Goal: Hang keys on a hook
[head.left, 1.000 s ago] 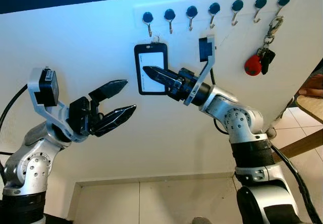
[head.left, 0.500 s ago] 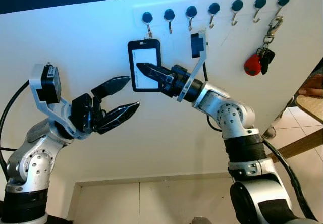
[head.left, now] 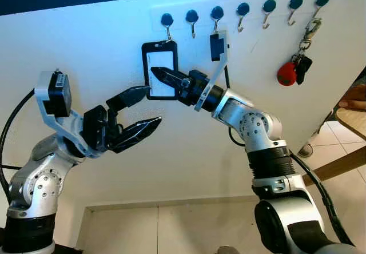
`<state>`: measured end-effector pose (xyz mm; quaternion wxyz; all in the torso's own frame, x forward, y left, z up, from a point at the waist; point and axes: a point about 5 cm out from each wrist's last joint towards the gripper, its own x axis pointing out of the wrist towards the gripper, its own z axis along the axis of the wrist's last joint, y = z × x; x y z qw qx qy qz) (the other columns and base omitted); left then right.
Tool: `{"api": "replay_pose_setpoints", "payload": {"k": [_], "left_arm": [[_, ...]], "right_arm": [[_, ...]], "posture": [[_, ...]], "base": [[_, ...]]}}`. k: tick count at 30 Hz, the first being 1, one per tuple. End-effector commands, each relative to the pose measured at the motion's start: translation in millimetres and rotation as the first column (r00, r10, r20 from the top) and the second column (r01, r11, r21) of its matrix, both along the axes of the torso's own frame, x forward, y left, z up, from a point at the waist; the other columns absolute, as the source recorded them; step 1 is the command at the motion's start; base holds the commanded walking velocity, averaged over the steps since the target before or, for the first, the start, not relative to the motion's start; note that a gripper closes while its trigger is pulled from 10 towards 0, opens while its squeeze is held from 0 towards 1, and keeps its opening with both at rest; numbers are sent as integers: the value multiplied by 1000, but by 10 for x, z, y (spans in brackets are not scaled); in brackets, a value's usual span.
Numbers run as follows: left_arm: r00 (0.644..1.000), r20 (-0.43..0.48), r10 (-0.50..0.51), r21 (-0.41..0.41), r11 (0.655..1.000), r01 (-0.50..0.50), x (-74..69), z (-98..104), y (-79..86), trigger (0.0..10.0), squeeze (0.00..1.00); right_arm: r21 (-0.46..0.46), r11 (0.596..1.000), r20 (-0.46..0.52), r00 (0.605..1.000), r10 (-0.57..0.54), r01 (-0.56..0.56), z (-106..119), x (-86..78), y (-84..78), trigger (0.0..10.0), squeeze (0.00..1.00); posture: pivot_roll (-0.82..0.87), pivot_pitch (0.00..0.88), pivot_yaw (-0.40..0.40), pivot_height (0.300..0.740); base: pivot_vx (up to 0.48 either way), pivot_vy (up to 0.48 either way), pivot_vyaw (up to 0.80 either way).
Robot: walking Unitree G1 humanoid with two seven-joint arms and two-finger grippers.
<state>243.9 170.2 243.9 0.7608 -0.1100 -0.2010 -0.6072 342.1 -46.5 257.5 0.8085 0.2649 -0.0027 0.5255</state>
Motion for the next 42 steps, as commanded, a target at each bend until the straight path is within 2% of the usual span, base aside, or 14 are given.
{"api": "replay_pose_setpoints", "payload": {"k": [1,5,9,15,19,24,30,34,35,40,42], "left_arm": [[1000,17,-8,-10,1000,9,-26,30,-1,10000,0],[1000,16,-10,-10,1000,10,-28,30,-5,10000,0],[1000,15,-13,-9,1000,13,-32,26,-13,10000,0],[1000,21,-8,-12,1000,8,-27,38,-5,10000,0],[999,44,17,-12,1000,-17,-6,93,22,10000,0],[985,127,117,-27,993,-114,57,307,109,10000,0],[975,170,141,-1,990,-143,54,426,123,10000,0],[979,167,115,31,992,-122,41,458,86,10000,0],[985,155,73,78,993,-86,31,433,14,0,0],[992,125,7,122,992,-22,46,385,-64,0,0],[992,122,15,139,990,-32,75,372,-76,0,0]], "right_arm": [[5,1000,16,1000,5,-5,66,-3,39,0,0],[6,999,27,999,35,-35,62,-50,54,0,0],[7,993,63,991,116,-117,38,-185,82,0,0],[-4,988,69,986,151,-151,-5,-252,80,0,0],[-15,988,69,985,157,-157,-31,-280,70,0,0],[-42,988,61,987,149,-147,-77,-287,59,0,0],[-62,989,52,989,141,-138,-119,-282,59,0,0],[-68,989,47,990,134,-130,-133,-274,63,0,0],[-75,989,45,991,127,-124,-137,-261,69,0,0],[-82,990,45,992,122,-118,-136,-243,76,0,0],[-84,990,47,992,121,-117,-134,-240,77,0,0]], "posture": [[-147,107,93,740],[-148,108,92,740],[-148,108,92,740],[-152,105,91,740],[-152,105,91,740],[-154,95,89,740],[-150,92,88,740],[-150,92,88,740],[-147,92,88,740],[-148,93,86,740],[-148,93,86,740]], "base": [[0,0,0],[0,0,0],[0,0,0],[0,0,0],[0,0,0],[0,0,0],[0,0,0],[0,0,0],[0,0,0],[0,0,0],[0,0,0]]}}
